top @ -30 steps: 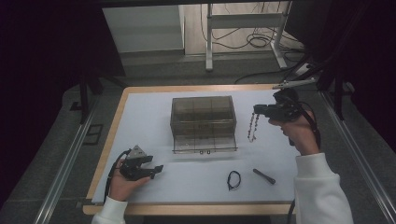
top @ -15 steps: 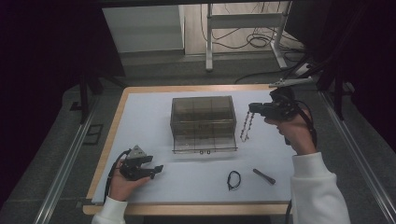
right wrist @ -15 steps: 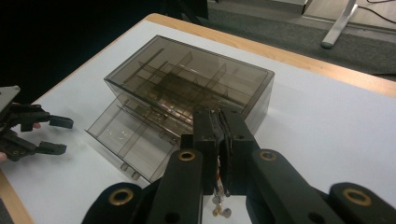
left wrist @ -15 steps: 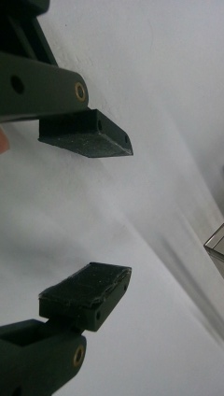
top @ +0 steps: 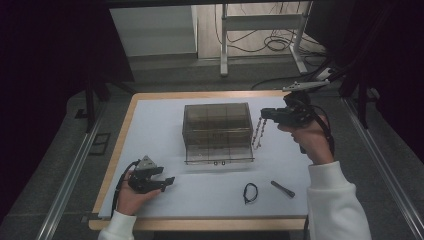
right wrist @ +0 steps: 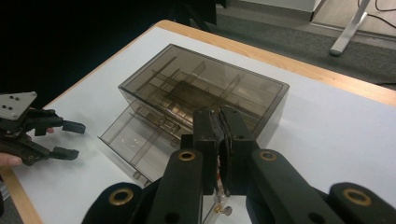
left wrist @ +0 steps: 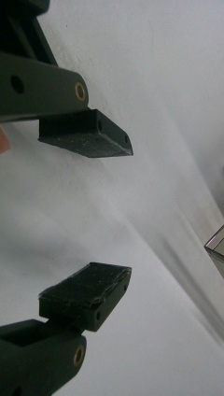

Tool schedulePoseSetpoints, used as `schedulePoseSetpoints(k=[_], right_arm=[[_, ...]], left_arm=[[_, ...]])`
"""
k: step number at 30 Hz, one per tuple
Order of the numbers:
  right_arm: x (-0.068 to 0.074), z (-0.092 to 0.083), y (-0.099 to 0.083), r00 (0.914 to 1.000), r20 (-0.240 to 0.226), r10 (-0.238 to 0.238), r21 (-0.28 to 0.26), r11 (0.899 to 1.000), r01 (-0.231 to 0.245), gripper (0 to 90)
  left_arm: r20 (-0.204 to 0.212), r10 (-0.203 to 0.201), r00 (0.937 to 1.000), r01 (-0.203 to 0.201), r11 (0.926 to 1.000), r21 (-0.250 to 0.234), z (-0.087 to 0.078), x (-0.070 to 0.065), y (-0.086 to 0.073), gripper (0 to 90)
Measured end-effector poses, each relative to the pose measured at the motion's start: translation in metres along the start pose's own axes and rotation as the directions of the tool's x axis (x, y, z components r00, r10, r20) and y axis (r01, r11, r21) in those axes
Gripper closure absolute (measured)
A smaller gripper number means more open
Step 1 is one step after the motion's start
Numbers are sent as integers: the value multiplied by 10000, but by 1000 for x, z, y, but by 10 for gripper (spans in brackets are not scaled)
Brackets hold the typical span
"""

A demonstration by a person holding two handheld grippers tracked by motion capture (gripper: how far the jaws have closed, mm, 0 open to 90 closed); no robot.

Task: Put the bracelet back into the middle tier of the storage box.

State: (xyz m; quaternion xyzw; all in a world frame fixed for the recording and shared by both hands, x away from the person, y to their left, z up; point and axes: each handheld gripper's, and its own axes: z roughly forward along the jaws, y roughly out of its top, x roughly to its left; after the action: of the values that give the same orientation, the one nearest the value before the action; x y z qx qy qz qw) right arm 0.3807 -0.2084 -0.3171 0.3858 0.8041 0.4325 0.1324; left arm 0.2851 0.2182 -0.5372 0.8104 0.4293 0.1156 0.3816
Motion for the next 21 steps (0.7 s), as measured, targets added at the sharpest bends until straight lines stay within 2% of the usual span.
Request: schedulePoseSetpoints(k=[10,21], right_arm=[[12,7,7,9996,-187,-195,-23,9998,194,861],[23,24,11,9985,-476,-260,74,9996,264,861]], left_arm=[[2,-3,10000,2,10000,12,0,0,0,358],[2,-24,10000,24,10000,-14,0,1,0,358]])
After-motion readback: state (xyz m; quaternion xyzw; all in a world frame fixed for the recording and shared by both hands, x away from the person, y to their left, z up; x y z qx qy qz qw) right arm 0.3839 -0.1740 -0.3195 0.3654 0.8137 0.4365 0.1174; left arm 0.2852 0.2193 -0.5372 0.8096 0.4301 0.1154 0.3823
